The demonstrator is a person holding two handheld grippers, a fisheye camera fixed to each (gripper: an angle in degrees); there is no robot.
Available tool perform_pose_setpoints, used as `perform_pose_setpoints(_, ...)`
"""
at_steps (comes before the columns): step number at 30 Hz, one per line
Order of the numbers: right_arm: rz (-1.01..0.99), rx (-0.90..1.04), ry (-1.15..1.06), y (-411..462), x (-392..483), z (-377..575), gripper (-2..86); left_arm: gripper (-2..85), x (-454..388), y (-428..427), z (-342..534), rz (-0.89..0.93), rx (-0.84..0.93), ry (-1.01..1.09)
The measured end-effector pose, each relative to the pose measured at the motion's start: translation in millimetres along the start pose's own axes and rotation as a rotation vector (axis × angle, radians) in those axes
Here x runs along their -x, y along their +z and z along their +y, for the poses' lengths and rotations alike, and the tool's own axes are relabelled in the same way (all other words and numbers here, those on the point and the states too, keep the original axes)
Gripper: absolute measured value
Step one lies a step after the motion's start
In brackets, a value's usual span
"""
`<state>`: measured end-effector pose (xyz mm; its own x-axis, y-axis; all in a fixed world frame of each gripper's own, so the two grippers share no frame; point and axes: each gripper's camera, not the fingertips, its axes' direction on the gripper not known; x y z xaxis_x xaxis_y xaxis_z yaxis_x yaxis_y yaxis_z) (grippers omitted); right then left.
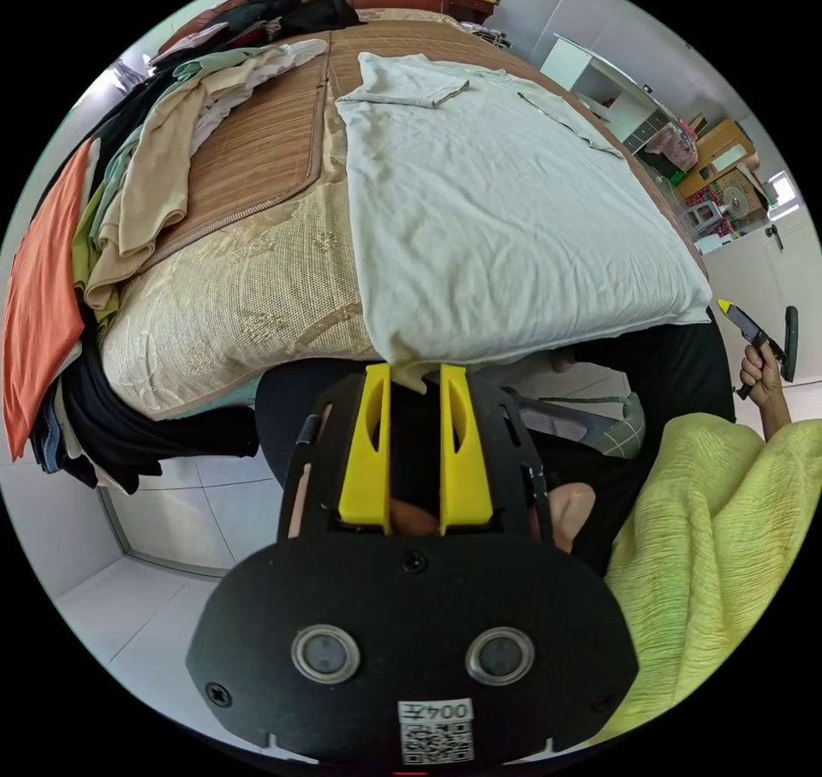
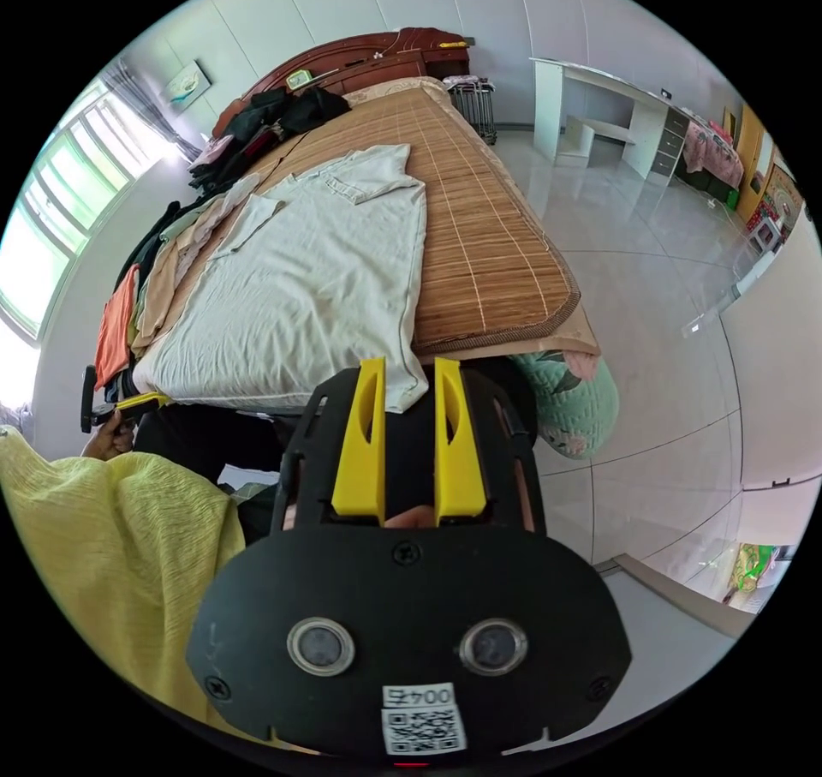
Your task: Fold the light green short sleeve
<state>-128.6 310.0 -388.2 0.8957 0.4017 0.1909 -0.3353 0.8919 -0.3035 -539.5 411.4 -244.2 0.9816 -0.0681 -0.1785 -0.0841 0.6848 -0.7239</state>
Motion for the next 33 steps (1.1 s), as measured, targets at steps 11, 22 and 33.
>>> perform_pose_setpoints(11, -0.086, 0.077, 0.038, 30, 1, -19, 11.7, 5.6, 11, 2, -13, -0.079, 0.026, -0.010)
perform_pose_setpoints(22, -0.016, 0.120, -0.130, 23, 38, -50, 0.1, 1.0, 26, -31, 1, -0.071, -0.003, 0.023)
perform_pose_setpoints(33, -0.007, 0.214, -0.251, 3, 38, -55, -0.6, 0.8, 68, -46, 28, 0.056, 0.015, 0.020)
